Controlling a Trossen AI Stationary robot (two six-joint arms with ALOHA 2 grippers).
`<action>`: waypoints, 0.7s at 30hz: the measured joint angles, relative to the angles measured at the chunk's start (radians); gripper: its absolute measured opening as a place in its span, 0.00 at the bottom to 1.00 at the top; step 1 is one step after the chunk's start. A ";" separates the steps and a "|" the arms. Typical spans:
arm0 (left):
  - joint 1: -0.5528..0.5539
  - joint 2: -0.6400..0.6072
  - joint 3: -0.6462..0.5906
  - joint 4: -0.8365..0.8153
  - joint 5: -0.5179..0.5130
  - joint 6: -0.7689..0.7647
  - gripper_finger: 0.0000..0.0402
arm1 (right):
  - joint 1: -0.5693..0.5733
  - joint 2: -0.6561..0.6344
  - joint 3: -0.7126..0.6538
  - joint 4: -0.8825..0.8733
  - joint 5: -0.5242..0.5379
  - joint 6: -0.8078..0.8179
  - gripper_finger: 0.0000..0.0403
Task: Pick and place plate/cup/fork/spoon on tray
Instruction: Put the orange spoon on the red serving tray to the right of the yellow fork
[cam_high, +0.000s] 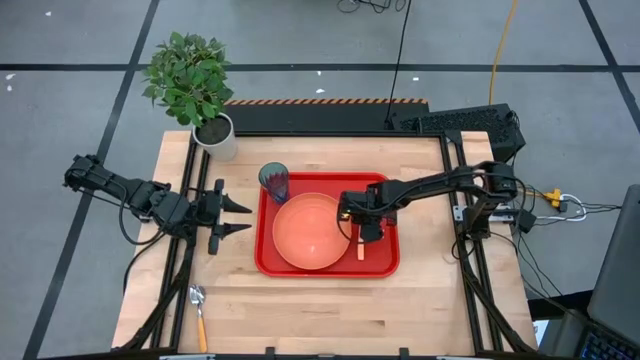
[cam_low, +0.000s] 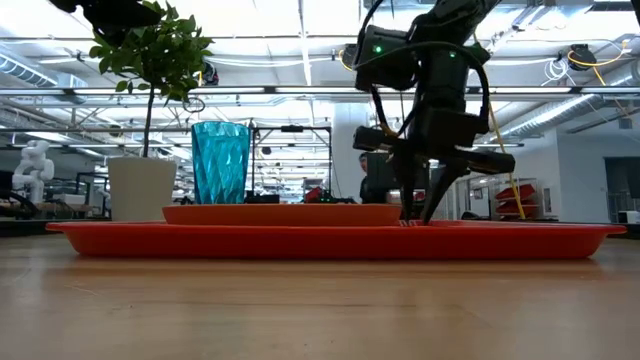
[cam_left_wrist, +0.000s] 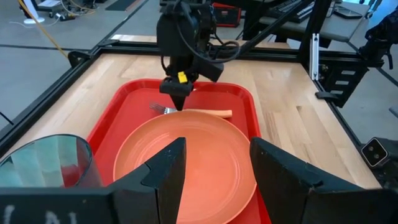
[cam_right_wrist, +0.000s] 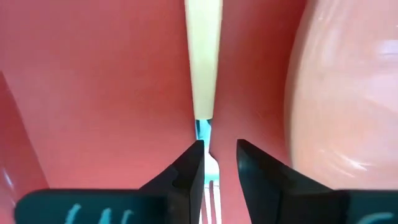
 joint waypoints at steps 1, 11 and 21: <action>0.000 0.000 0.000 0.000 0.000 0.000 0.45 | 0.000 -0.006 0.000 -0.003 0.000 0.003 0.21; 0.000 0.000 0.000 -0.003 0.000 -0.004 0.45 | 0.003 -0.076 0.000 -0.069 0.097 0.017 0.21; 0.000 0.002 0.030 -0.064 0.000 -0.151 0.45 | 0.083 -0.281 0.002 0.142 0.308 0.639 0.21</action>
